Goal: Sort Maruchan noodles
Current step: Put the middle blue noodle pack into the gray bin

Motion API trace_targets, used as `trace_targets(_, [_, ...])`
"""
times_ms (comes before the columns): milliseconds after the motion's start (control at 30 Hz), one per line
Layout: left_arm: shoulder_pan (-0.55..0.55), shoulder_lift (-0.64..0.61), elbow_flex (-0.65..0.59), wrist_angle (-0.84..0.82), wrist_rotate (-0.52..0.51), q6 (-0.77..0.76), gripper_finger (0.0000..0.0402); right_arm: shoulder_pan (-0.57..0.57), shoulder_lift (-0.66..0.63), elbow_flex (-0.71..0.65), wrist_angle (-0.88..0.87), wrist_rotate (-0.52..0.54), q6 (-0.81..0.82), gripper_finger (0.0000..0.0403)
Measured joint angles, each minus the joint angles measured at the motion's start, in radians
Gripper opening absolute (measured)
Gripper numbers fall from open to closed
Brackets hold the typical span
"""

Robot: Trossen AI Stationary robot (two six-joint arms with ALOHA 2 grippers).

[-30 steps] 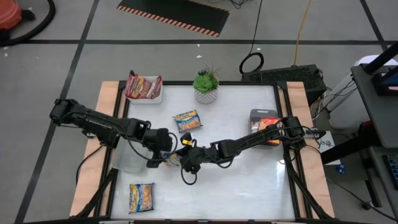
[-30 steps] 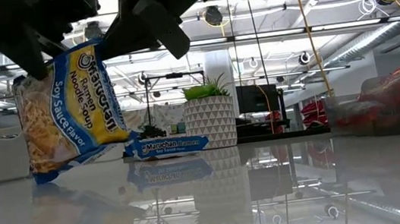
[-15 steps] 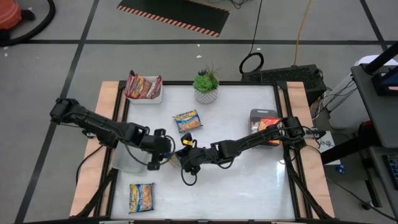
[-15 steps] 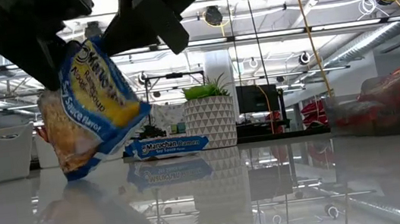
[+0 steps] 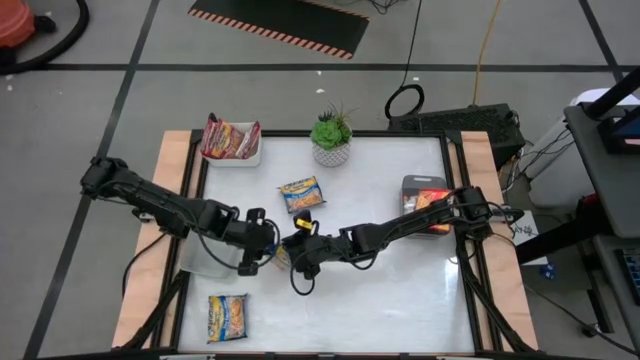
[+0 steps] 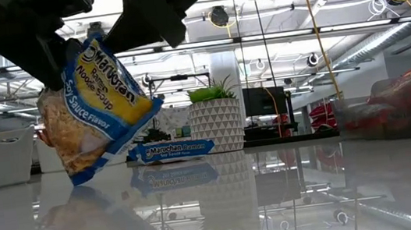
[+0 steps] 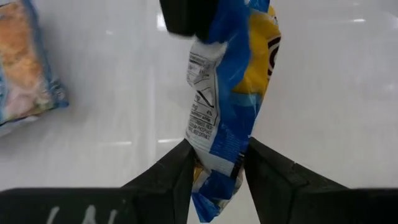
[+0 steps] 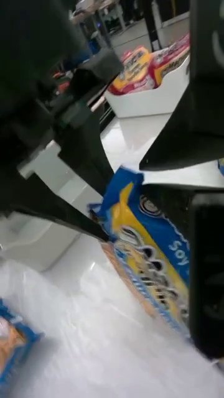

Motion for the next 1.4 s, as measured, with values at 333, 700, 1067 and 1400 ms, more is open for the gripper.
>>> trace_targets(333, [-0.035, -0.005, 0.0, -0.024, -0.068, -0.053, 0.0136, 0.007, -0.087, 0.0, -0.101, 0.075, 0.194, 0.0126])
trace_targets(700, [-0.05, -0.005, 0.0, -0.026, -0.097, -0.097, 0.0136, 0.006, -0.145, -0.101, -0.231, -0.01, 0.756, 0.0172])
trace_targets(1067, [-0.023, -0.005, 0.0, -0.011, -0.12, -0.144, 0.0136, 0.047, -0.148, -0.357, 0.137, -0.084, 1.01, 0.0257])
trace_targets(1400, [-0.021, -0.005, 0.0, -0.003, -0.12, -0.138, 0.0136, 0.045, -0.12, -0.447, 0.37, -0.106, 0.902, 0.0301])
